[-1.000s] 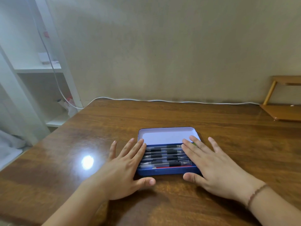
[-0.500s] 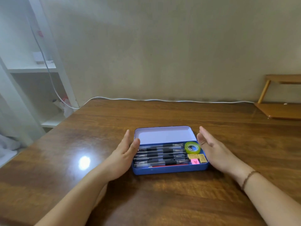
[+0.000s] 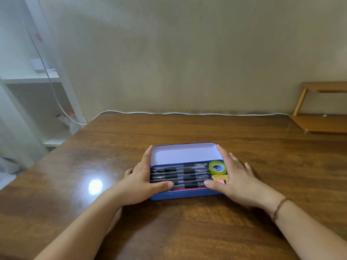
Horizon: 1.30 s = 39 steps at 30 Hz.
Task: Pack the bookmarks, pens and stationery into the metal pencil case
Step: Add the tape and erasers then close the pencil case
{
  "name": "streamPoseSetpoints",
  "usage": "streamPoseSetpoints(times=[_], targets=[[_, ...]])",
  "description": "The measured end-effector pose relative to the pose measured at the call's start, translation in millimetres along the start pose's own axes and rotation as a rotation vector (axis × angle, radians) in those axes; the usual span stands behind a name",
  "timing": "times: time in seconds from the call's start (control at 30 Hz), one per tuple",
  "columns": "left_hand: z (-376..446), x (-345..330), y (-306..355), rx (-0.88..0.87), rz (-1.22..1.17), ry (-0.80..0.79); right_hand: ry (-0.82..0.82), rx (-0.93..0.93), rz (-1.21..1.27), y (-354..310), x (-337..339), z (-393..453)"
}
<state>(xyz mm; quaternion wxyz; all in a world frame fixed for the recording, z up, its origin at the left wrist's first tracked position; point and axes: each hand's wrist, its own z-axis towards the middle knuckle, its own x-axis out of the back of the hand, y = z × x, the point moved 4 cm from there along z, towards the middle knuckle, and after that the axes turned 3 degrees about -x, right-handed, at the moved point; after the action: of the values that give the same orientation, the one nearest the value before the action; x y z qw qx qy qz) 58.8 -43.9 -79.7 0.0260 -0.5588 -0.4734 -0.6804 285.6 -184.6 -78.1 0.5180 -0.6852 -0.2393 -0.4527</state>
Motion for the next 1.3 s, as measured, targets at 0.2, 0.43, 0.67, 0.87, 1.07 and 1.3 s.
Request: streamPoseSetpoints(times=[0.2,0.43,0.67,0.87,1.07,1.3], targets=[[4.8,-2.7,-8.1,-0.002,-0.156,0.011,-0.022,-0.068,0.091,-0.4,2.8,3.7],[21.3,8.5,-8.8,0.096,-0.840,0.339,0.037,-0.094,0.703,0.0,9.7,11.2],[-9.6,29.7,7.3,-0.076,-0.990,0.491,0.217,-0.018,0.770,6.4,36.8,-3.2],[-27.1,2.3,21.4,-0.408,0.292,0.331,-0.131,0.004,0.097,6.1,34.2,-12.8],[-29.0,-10.9,15.6,-0.428,0.369,0.495,0.031,-0.043,-0.199,-8.8,36.9,-19.2],[32.5,8.1,15.8,-0.228,0.421,0.521,0.208,-0.101,-0.203,-12.4,30.4,43.3]])
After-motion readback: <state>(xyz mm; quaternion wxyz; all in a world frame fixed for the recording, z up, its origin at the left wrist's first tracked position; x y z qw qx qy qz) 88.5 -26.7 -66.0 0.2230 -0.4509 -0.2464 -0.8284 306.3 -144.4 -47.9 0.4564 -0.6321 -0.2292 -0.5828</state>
